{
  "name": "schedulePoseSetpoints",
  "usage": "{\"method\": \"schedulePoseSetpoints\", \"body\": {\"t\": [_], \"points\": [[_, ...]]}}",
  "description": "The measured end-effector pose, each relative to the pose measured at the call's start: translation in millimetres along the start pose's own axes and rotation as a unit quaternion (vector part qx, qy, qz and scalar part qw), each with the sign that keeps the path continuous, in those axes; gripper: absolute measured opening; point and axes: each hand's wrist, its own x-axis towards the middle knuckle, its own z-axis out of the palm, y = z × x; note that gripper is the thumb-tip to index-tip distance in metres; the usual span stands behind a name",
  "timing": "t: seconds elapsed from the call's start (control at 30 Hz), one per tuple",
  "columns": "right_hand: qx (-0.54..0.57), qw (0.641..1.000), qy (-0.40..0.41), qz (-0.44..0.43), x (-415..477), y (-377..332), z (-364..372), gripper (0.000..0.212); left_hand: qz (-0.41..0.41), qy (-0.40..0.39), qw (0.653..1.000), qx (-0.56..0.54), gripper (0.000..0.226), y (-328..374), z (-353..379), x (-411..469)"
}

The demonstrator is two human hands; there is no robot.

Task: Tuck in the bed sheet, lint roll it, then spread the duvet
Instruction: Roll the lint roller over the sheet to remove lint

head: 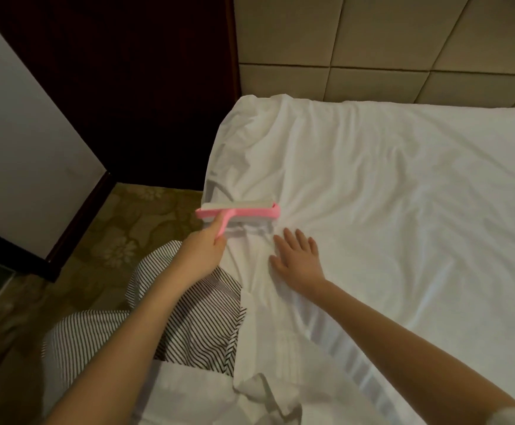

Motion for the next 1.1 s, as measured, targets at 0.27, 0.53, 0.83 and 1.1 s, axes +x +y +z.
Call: {"method": "schedulePoseSetpoints", "body": {"t": [0.27, 0.53, 0.83, 1.1], "points": [[0.018, 0.996, -0.009, 0.091, 50, -104, -3, 0.068, 0.036, 0.004, 0.993, -0.111, 0.054, -33, -11, 7], [0.210, 0.947, 0.035, 0.241, 77, -132, 14, 0.035, 0.078, -0.053, 0.987, -0.134, 0.054, -60, -36, 13], [0.095, 0.992, 0.032, 0.075, 72, -137, 11, 0.021, 0.116, -0.033, 0.972, -0.202, 0.056, -71, -56, 16], [-0.048, 0.999, -0.004, 0.024, 88, -146, 2, 0.027, 0.123, -0.017, 0.964, -0.236, 0.056, -62, -57, 37]]}}
